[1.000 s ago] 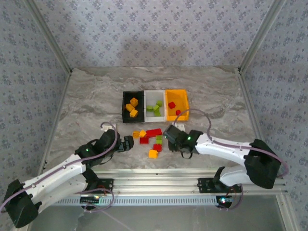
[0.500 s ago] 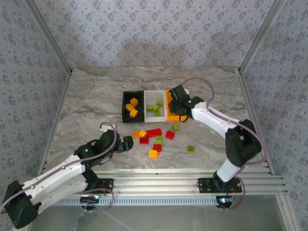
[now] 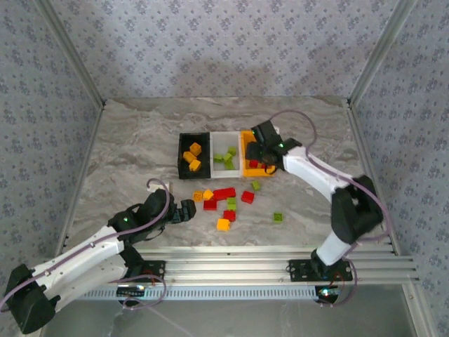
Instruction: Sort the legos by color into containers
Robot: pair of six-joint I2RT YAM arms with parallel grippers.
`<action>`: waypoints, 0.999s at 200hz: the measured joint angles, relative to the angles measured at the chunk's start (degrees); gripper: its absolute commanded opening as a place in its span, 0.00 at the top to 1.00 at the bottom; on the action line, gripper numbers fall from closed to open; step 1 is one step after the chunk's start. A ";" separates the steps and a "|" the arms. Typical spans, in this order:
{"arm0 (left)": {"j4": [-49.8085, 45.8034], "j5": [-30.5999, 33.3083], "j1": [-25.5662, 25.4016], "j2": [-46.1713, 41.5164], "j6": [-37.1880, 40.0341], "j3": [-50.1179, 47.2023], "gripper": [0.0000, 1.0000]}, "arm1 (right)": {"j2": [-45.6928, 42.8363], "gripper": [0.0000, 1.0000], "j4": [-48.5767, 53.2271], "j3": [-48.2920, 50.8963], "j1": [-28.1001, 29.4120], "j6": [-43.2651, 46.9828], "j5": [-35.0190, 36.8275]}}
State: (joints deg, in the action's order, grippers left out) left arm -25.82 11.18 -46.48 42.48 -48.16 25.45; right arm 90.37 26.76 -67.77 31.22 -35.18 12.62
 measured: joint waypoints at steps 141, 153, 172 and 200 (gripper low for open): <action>3.85 -0.92 0.00 2.86 -1.01 -2.40 0.00 | -19.43 0.35 7.80 33.48 13.90 -16.70 0.37; 4.13 -0.92 0.00 2.91 -1.01 -2.40 0.01 | -17.99 0.39 6.86 33.79 13.57 -16.72 -0.02; 4.37 -0.92 0.00 2.95 -1.01 -2.40 0.01 | -16.24 0.47 5.31 34.21 12.92 -16.65 -0.48; 4.92 -0.94 0.00 2.95 -1.01 -2.40 0.00 | -15.65 0.61 5.35 34.27 12.11 -15.76 -0.24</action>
State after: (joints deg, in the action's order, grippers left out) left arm -20.91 10.24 -46.48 45.43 -49.17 23.05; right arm 74.72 32.12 -33.50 43.33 -50.94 12.38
